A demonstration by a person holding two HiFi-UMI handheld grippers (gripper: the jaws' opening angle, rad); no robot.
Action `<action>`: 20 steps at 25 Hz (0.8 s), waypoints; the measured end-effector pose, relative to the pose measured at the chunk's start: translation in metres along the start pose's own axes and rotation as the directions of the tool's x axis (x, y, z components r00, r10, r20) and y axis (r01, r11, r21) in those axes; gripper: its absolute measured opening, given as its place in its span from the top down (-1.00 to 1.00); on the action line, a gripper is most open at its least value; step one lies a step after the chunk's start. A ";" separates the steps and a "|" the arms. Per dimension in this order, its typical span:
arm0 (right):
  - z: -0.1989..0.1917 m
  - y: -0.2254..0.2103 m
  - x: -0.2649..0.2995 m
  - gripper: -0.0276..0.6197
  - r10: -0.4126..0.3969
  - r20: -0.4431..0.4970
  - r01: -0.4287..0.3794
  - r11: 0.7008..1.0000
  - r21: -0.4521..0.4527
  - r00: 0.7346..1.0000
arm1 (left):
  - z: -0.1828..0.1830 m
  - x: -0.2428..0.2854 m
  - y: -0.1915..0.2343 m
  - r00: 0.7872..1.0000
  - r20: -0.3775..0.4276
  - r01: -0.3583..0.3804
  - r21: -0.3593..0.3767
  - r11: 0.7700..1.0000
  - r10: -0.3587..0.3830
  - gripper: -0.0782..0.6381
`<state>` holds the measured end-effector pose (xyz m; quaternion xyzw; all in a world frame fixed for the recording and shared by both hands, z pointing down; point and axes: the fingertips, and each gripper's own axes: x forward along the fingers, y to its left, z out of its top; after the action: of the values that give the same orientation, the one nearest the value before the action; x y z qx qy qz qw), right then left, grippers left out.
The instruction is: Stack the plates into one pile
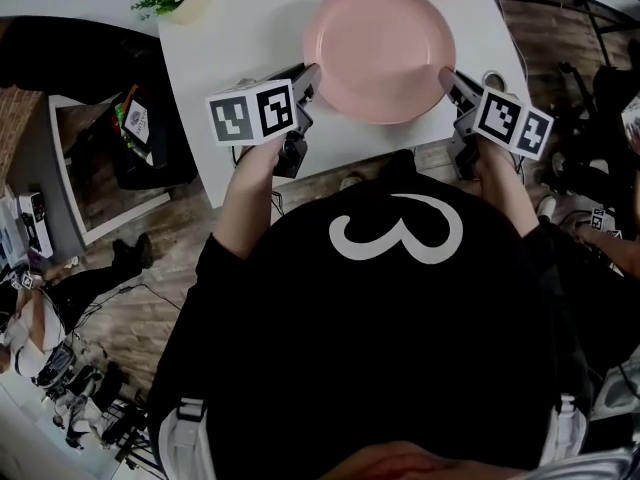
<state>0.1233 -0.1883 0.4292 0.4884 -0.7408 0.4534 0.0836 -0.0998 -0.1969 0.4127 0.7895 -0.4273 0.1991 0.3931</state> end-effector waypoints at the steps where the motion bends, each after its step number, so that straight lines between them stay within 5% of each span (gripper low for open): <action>1: 0.000 -0.003 0.001 0.72 -0.003 -0.004 0.003 1.000 0.003 1.000 | 0.000 0.003 0.000 1.000 -0.005 0.002 -0.001 1.000 -0.002 0.59; 20: -0.010 -0.041 0.019 0.72 -0.042 -0.062 0.043 0.999 0.021 0.997 | -0.025 0.048 0.008 0.993 -0.115 -0.022 -0.011 1.000 0.020 0.59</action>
<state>0.1428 -0.1978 0.4695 0.4908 -0.7224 0.4744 0.1104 -0.0795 -0.2046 0.4633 0.7698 -0.4135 0.2456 0.4197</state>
